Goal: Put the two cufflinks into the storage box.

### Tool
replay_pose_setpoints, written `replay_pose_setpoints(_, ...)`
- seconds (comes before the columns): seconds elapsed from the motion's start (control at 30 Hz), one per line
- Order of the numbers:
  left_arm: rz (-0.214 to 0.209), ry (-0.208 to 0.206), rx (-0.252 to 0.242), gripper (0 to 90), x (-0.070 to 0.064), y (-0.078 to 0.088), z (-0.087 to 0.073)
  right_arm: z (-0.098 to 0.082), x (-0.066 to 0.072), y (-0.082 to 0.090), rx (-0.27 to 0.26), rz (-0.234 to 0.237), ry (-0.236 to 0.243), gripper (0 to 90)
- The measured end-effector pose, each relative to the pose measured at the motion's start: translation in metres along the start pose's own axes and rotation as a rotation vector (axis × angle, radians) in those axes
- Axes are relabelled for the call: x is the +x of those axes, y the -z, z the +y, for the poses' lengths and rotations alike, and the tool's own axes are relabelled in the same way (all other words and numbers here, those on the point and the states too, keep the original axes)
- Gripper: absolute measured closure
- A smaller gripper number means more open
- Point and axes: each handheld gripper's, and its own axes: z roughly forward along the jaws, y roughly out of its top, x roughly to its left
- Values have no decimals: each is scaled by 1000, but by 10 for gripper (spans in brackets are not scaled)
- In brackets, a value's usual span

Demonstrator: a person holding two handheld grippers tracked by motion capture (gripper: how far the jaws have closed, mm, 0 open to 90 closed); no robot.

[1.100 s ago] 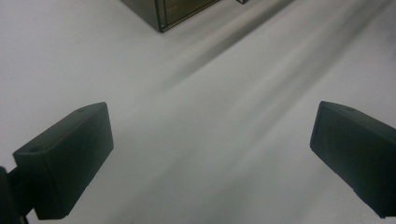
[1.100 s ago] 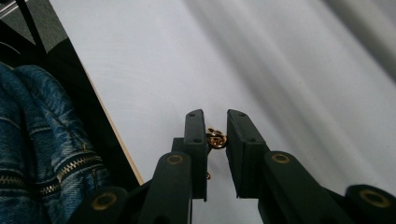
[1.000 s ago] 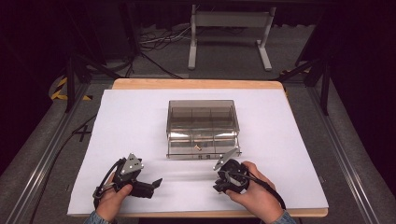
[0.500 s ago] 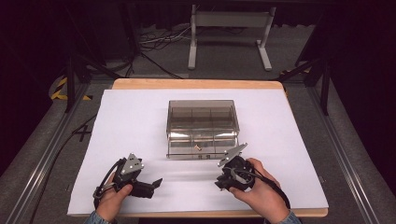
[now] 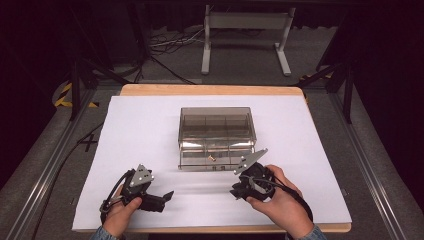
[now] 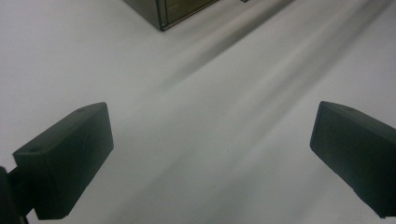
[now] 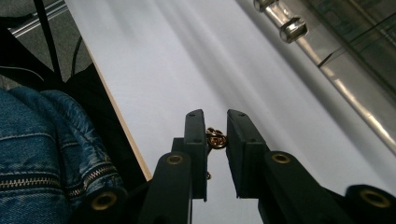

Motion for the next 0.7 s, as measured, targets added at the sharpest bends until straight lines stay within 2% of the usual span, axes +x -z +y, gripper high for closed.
replay_pose_setpoints(0.23, -1, 4, -4, 2, 0, 0, 0, 6, 1, 8, -7, -8, 13, 786)
replay_pose_setpoints(0.7, 1, 2, -3, 2, 0, 0, 0, 21, -3, 25, -19, -10, 10, 786)
